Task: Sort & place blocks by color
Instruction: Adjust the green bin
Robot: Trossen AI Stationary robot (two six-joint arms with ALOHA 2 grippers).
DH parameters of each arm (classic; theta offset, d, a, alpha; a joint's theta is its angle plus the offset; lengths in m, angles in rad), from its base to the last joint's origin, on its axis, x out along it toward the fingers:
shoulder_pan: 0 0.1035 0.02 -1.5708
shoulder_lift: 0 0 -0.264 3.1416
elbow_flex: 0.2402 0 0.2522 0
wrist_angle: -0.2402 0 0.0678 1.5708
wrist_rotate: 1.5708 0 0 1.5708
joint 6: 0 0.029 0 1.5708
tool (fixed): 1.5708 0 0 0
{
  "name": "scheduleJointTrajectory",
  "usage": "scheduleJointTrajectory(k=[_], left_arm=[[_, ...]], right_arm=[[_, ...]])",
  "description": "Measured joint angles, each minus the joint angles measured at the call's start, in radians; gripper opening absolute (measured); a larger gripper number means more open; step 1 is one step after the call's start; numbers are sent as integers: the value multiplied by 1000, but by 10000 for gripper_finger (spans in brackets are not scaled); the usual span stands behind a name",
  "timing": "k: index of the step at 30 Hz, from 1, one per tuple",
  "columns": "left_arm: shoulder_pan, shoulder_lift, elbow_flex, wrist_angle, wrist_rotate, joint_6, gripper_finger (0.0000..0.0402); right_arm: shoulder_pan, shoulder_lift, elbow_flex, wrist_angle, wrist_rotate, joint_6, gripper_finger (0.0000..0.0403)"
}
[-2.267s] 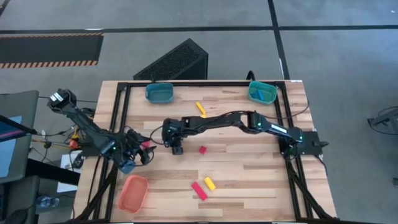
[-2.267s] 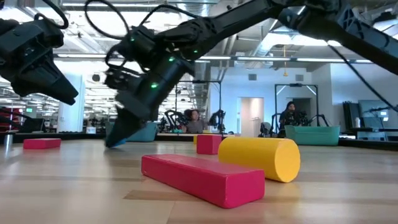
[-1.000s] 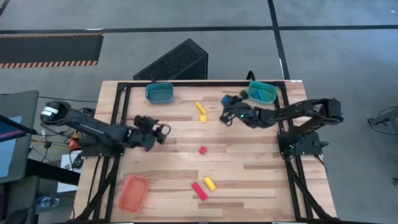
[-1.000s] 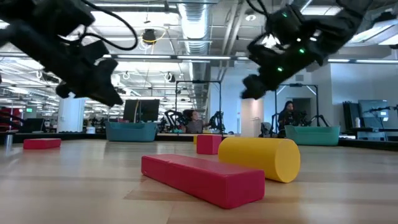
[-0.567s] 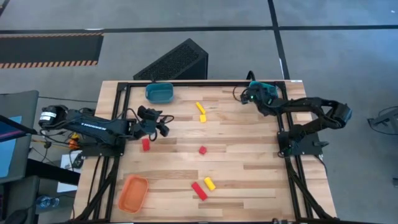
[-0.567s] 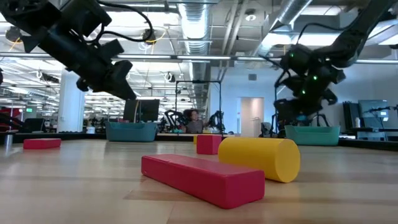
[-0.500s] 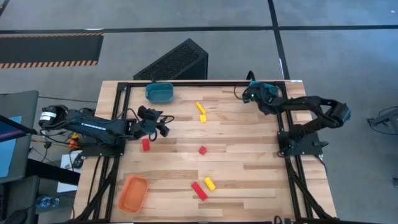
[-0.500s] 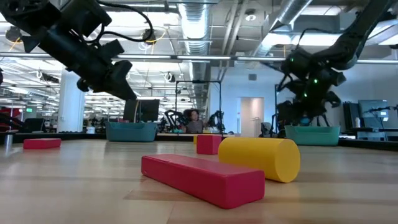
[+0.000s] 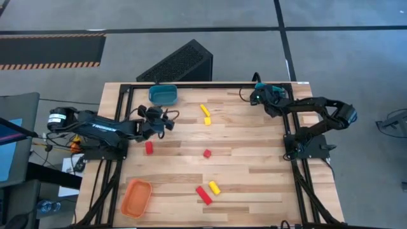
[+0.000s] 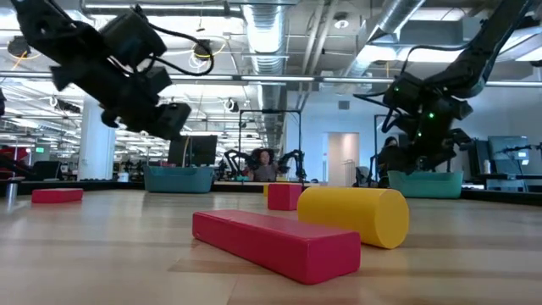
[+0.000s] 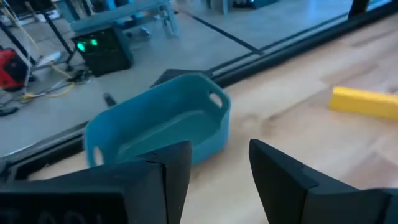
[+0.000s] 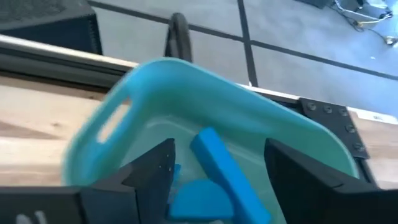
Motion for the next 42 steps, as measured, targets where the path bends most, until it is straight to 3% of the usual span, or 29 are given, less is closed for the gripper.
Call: scheduleJointTrajectory(k=[2, 5, 7, 10, 12, 14, 16, 21, 28, 34, 42], left_arm=[[57, 36, 0, 104, 84, 73, 154], [146, 95, 0, 270, 295, 167, 154], [190, 130, 0, 367, 467, 185, 154], [229, 183, 7, 525, 703, 174, 154], [239, 210, 27, 582, 820, 181, 154], [236, 223, 54, 582, 898, 203, 154], [220, 230, 69, 573, 940, 215, 154], [147, 231, 71, 508, 943, 213, 154], [21, 231, 70, 409, 791, 213, 154], [-55, 231, 70, 409, 735, 184, 154], [-92, 231, 70, 330, 629, 182, 154]], right_arm=[[5, 0, 0, -5, 0, -25, 274], [27, -2, 0, 6, -58, -94, 278], [46, -21, 13, 5, -219, -150, 280], [91, -82, 70, 32, -589, -181, 281], [138, -118, 116, 41, -762, -152, 281], [199, -158, 155, 13, -797, -143, 281], [263, -196, 197, -28, -741, -148, 281], [402, -212, 236, -130, -539, -75, 281], [532, 39, 236, -69, -523, 31, 281], [492, 234, 316, -79, -483, 40, 281], [380, 283, 369, -327, -261, -53, 281]])
